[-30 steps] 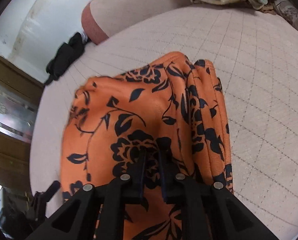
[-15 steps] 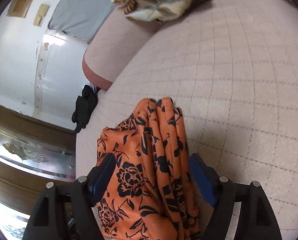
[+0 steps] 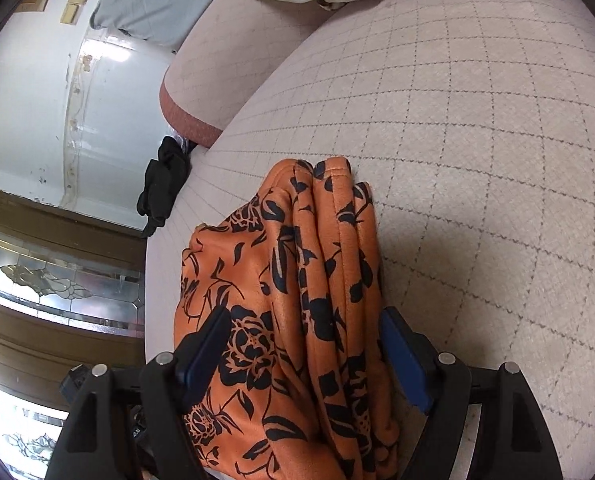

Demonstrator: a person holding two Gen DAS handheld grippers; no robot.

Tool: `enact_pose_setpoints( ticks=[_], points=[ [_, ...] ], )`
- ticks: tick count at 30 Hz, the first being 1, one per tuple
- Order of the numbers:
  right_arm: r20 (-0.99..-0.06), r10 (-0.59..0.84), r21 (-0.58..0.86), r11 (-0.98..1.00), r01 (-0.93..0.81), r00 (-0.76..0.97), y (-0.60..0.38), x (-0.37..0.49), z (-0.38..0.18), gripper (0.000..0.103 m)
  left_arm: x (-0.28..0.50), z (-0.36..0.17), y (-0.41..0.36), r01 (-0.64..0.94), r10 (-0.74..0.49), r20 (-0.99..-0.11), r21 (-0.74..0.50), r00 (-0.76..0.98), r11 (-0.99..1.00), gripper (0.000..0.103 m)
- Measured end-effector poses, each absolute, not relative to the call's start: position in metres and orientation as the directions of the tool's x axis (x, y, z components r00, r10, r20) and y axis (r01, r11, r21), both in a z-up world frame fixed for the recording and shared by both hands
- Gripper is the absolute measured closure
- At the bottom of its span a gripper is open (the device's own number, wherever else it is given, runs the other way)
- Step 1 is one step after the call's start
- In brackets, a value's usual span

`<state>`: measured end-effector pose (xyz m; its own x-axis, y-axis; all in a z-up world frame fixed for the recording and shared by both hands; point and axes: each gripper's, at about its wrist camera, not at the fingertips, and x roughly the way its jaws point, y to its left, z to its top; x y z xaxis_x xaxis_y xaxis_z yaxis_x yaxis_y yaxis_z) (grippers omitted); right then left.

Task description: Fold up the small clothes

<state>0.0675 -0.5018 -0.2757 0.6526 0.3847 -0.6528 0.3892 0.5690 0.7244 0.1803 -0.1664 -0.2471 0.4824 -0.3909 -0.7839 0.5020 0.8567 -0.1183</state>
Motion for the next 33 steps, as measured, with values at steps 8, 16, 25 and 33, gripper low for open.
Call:
enact_pose_setpoints(
  ticks=[8,16,25,33],
  points=[
    [-0.658,0.388,0.719,0.577,0.386,0.645,-0.502,0.075,-0.28,0.024,0.182,-0.248,-0.18,0.517,-0.394,-0.787,-0.114,0.474,0.848,0.007],
    [-0.664,0.402,0.717,0.582,0.384,0.63,-0.509,0.074,-0.288,0.024,0.183,-0.254,-0.196,0.536,-0.399,-0.796,-0.114,0.454,0.837,0.007],
    [-0.649,0.447,0.733,0.583,0.35,0.615,-0.507,0.081,-0.297,0.024,0.193,-0.274,-0.213,0.569,-0.457,-0.833,-0.222,0.31,0.791,0.007],
    [-0.633,0.497,0.747,0.594,0.299,0.594,-0.486,0.096,-0.301,0.026,0.208,-0.286,-0.212,0.559,-0.522,-0.833,-0.35,0.181,0.752,0.011]
  ],
)
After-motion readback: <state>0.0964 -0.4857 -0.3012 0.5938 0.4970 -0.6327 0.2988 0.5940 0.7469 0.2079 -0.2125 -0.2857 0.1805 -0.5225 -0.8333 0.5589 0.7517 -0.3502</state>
